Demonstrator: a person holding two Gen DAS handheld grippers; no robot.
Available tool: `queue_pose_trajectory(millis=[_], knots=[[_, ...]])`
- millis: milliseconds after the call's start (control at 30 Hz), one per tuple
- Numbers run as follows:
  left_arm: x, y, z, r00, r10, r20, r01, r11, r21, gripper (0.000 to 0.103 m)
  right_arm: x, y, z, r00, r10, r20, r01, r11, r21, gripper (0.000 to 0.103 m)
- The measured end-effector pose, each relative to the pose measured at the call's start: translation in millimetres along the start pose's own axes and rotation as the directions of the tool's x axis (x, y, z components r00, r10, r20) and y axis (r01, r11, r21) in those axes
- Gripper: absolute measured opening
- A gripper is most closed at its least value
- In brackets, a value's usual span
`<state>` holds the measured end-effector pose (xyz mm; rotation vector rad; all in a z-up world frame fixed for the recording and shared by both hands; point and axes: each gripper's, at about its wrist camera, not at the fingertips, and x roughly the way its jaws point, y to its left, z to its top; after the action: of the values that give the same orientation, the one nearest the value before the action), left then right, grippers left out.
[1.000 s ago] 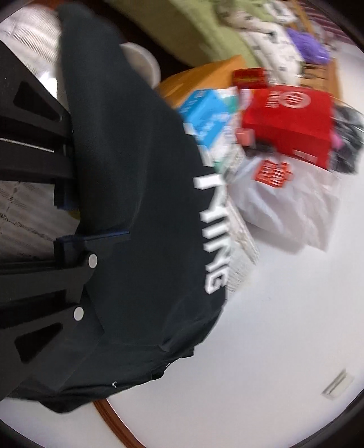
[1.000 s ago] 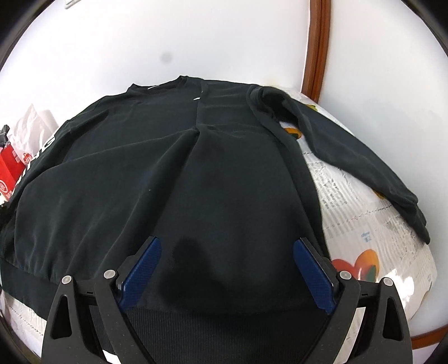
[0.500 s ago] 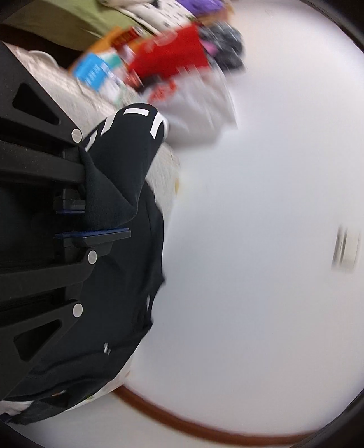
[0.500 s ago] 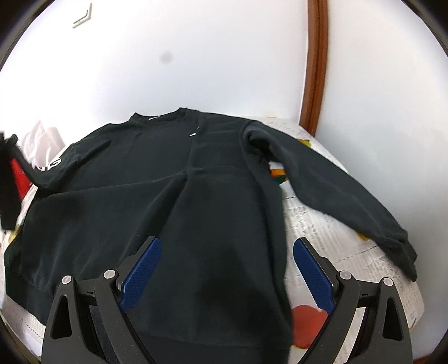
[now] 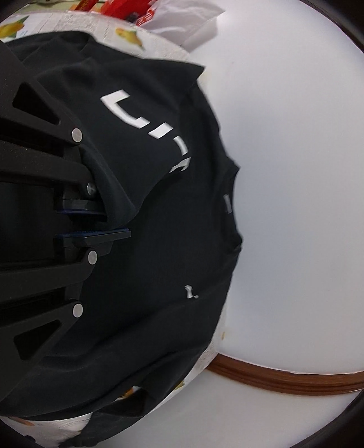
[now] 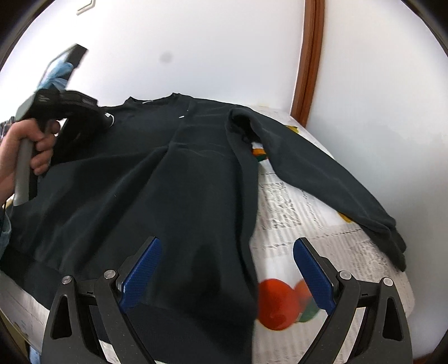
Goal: Fold small clothes
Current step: 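Lay the printed sleeve across the sweatshirt body and open the left gripper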
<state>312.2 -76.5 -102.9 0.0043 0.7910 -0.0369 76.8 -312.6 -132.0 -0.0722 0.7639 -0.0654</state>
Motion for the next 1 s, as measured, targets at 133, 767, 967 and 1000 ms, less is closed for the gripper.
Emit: queue_pose_trajectory(millis=[133, 767, 967, 1000], knots=[[-18, -5, -10, 0.997, -0.073, 0.007, 0.073, 0.997, 0.005, 0.059, 0, -1, -3, 1.0, -0.02, -0.017, 0.02, 1.0, 0.008, 0.094], [-118, 188, -125, 0.987, 0.133, -0.091, -0.142, 0.985, -0.102, 0.067, 22, 148, 88, 0.988, 0.151, 0.021, -0.146, 0.975, -0.166, 0.07], [-112, 209, -153, 0.994, 0.067, -0.09, -0.078, 0.989, -0.124, 0.067, 50, 225, 114, 0.955, 0.293, -0.034, -0.293, 0.926, -0.237, 0.071], [-112, 212, -156, 0.995, 0.049, -0.084, -0.06, 0.989, -0.133, 0.067, 56, 237, 117, 0.951, 0.307, -0.041, -0.307, 0.919, -0.248, 0.071]])
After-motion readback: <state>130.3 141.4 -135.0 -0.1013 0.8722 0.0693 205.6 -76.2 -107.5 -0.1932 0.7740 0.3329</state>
